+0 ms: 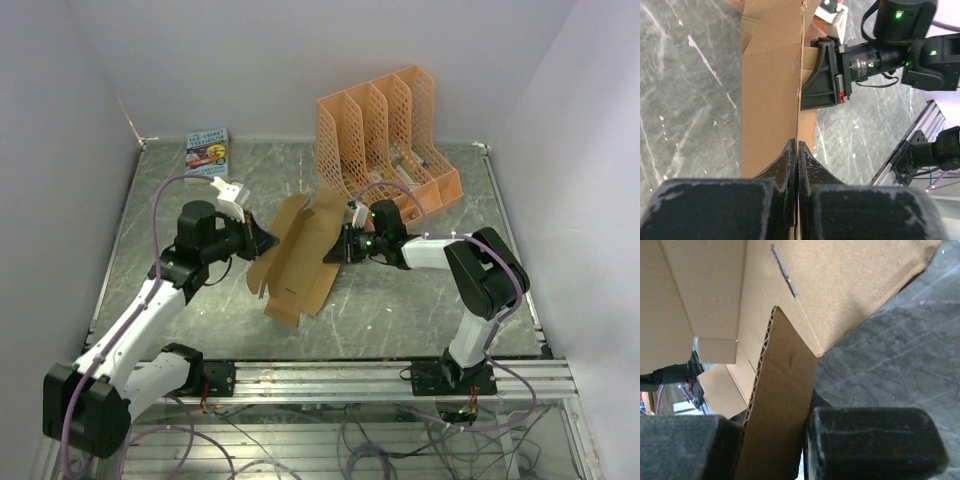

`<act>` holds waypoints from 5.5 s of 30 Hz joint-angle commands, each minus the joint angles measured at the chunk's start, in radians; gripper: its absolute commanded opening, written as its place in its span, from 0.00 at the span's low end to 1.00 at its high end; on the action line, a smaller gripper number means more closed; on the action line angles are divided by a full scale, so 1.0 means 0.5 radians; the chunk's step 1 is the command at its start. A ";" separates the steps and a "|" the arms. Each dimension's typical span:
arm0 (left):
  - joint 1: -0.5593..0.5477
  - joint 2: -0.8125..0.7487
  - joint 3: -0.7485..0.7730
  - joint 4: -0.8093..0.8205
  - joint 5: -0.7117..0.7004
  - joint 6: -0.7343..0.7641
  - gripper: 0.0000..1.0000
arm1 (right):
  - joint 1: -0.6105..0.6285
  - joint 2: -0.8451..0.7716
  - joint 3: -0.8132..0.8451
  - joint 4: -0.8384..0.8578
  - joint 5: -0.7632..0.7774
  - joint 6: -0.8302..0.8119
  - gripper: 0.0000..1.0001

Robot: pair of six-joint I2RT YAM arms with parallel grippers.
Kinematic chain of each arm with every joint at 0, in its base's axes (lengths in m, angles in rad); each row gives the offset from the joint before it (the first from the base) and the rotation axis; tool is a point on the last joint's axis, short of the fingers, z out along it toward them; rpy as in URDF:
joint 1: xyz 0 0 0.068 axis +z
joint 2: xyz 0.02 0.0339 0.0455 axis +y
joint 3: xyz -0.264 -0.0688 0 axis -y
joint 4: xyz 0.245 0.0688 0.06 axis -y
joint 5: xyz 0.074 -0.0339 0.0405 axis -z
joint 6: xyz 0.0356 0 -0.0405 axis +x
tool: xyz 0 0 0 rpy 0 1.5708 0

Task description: Fold the paper box

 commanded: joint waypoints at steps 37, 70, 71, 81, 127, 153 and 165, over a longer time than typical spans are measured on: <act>-0.145 0.649 0.112 0.251 0.059 -0.217 0.07 | -0.122 -0.026 0.260 -0.522 -0.075 -0.280 0.52; -0.146 0.788 0.170 0.797 0.487 -0.553 0.07 | -0.078 0.088 0.186 -0.424 0.077 -0.066 0.23; -0.147 0.800 0.187 0.803 0.502 -0.560 0.07 | -0.076 0.095 0.176 -0.402 0.071 -0.049 0.23; -0.146 0.814 0.308 0.612 0.516 -0.428 0.07 | -0.078 0.092 0.151 -0.330 0.022 -0.036 0.24; -0.107 0.852 0.923 -0.629 0.398 0.527 0.07 | -0.105 0.107 0.242 -0.411 -0.183 -0.381 0.63; 0.139 0.670 1.225 -1.163 0.551 0.949 0.07 | -0.322 -0.532 0.623 -1.025 -0.914 -1.991 1.00; 0.136 0.555 1.236 -1.142 0.675 0.992 0.07 | -0.218 -0.119 1.150 -0.815 -1.178 -1.760 0.85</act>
